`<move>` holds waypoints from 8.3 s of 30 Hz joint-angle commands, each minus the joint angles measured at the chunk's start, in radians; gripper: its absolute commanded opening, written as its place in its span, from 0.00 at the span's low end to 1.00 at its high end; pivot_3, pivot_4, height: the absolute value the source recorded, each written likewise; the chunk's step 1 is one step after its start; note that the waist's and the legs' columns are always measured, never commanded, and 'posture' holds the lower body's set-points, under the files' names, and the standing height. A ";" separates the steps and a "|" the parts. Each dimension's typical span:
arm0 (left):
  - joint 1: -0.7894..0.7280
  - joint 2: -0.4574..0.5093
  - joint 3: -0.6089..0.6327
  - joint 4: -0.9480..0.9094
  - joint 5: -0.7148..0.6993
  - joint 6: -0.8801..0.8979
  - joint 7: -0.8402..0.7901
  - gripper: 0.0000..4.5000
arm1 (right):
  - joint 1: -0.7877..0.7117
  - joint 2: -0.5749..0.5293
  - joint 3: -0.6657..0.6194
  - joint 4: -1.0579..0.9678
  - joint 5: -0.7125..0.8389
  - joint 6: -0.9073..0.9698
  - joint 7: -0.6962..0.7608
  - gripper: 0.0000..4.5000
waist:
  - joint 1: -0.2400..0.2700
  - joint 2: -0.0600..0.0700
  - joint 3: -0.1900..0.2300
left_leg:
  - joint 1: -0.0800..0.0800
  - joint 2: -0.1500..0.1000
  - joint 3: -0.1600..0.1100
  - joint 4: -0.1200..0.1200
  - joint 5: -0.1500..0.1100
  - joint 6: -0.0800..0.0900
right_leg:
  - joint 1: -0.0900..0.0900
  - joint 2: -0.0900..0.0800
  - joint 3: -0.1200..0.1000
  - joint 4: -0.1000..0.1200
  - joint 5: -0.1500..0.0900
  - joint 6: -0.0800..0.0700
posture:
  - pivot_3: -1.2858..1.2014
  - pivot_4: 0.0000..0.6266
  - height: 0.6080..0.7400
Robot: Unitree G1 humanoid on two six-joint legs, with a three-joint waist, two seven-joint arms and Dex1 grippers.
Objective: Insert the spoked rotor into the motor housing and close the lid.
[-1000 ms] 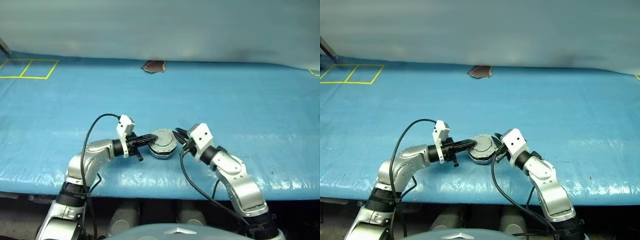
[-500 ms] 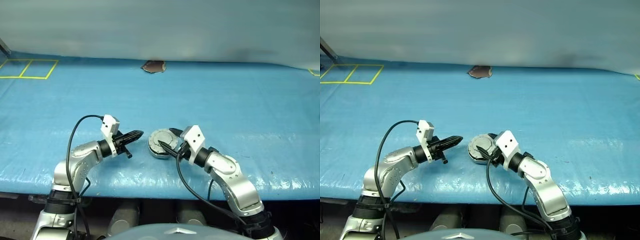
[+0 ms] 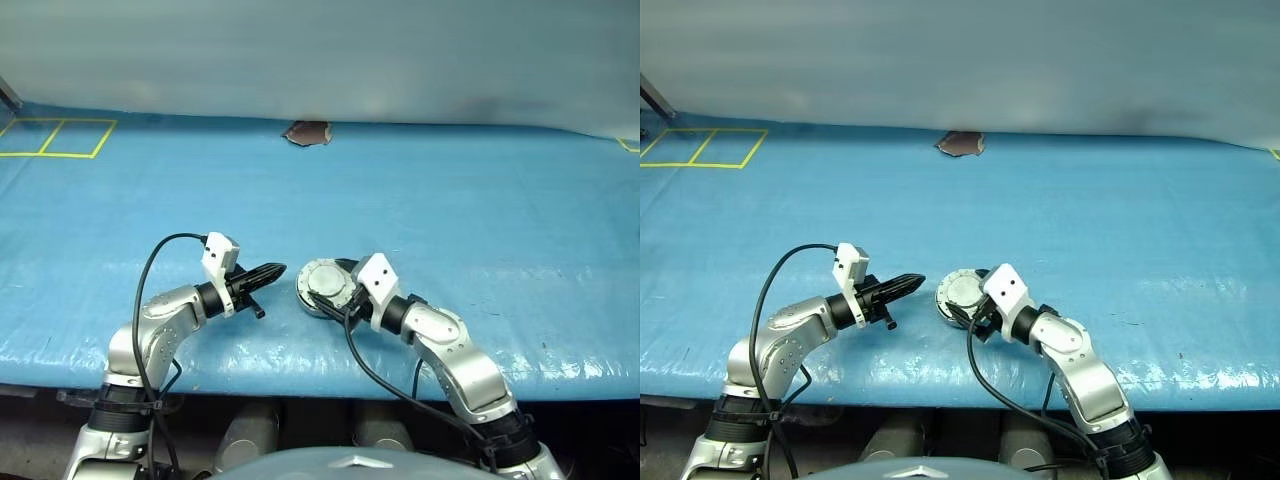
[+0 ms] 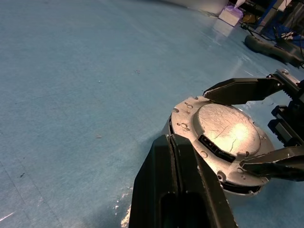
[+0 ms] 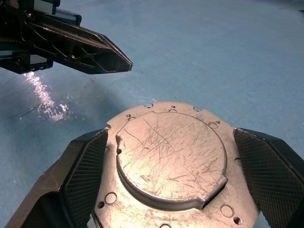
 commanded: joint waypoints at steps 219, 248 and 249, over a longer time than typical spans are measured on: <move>-0.121 -0.371 0.222 0.109 -0.759 0.325 0.270 1.00 | 0.018 0.311 -0.328 -0.056 1.402 0.363 -0.447 0.26 | -0.021 0.007 0.001 | -0.016 0.004 0.005 0.001 0.001 0.000 | -0.013 0.005 0.000 -0.010 0.011 -0.004 | 0.52 0.24 1.00; -0.082 -0.401 0.241 0.130 -0.651 0.207 0.319 0.59 | -0.023 0.364 -0.370 -0.064 1.149 0.192 -0.515 0.68 | -0.022 0.007 0.001 | -0.016 0.003 0.006 0.003 0.002 0.000 | -0.013 0.006 0.002 -0.009 0.012 -0.003 | 0.52 0.24 1.00; -0.082 -0.405 0.251 0.131 -0.646 0.195 0.326 0.59 | -0.021 0.370 -0.372 -0.068 1.129 0.176 -0.525 0.68 | -0.021 0.007 0.001 | -0.016 0.004 0.006 0.002 0.002 0.000 | -0.013 0.006 0.002 -0.009 0.012 -0.003 | 0.52 0.24 1.00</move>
